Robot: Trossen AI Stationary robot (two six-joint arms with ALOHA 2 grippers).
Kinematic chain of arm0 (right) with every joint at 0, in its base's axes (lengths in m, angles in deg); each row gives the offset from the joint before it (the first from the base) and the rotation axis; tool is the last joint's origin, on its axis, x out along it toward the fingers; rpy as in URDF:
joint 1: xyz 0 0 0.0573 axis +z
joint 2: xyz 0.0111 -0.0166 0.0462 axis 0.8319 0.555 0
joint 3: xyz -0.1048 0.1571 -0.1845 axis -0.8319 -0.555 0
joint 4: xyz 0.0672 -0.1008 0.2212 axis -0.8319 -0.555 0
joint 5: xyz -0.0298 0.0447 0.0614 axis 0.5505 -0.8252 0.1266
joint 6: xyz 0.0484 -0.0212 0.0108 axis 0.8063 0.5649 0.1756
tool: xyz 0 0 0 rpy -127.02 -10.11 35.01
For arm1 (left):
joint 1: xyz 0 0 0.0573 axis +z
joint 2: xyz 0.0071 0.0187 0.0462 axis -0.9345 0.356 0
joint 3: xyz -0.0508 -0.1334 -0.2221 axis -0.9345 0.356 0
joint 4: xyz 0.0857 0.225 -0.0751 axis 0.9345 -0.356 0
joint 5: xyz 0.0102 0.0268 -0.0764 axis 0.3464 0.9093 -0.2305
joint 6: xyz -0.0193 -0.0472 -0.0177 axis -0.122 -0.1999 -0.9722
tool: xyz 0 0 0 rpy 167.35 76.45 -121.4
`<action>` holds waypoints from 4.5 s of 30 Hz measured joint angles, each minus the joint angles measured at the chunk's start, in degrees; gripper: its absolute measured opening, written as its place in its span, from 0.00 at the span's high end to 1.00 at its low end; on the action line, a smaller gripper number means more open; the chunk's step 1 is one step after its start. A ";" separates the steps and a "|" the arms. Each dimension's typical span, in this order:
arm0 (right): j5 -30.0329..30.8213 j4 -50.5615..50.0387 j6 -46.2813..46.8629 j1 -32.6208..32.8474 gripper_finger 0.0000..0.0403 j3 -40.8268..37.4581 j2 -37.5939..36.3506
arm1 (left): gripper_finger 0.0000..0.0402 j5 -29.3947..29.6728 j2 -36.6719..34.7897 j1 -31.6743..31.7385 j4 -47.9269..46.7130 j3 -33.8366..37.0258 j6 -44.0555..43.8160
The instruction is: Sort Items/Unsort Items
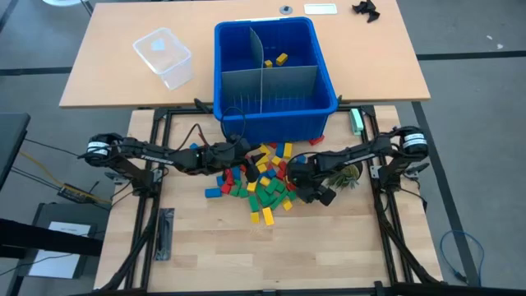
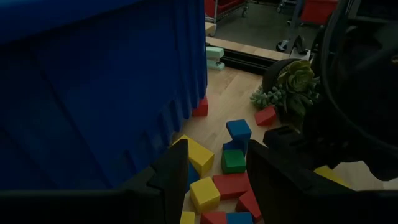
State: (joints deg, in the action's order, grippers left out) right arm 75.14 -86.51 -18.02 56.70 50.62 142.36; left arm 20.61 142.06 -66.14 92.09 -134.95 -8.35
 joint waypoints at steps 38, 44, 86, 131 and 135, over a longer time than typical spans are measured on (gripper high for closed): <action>7.30 32.02 34.30 -27.30 0.68 1.85 -38.87 | 0.58 -0.01 0.00 0.00 0.00 0.00 0.00; 5.79 33.35 34.33 -38.05 0.68 10.61 -30.46 | 0.58 0.01 0.00 -0.02 0.02 -0.01 0.00; -18.71 -3.65 38.72 -44.94 0.18 41.67 -12.61 | 0.58 -0.01 0.00 -0.01 0.00 0.00 0.00; 0.69 9.83 15.04 -8.63 0.46 0.84 -2.84 | 0.58 0.01 0.00 -0.02 0.05 0.01 -0.01; 1.51 10.68 14.76 -8.72 0.47 0.85 -2.10 | 0.58 0.01 0.00 0.00 0.02 -0.01 -0.02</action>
State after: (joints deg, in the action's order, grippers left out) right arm 76.65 -75.84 -3.26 47.97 51.47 140.27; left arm 20.61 142.06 -66.14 92.11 -134.96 -8.37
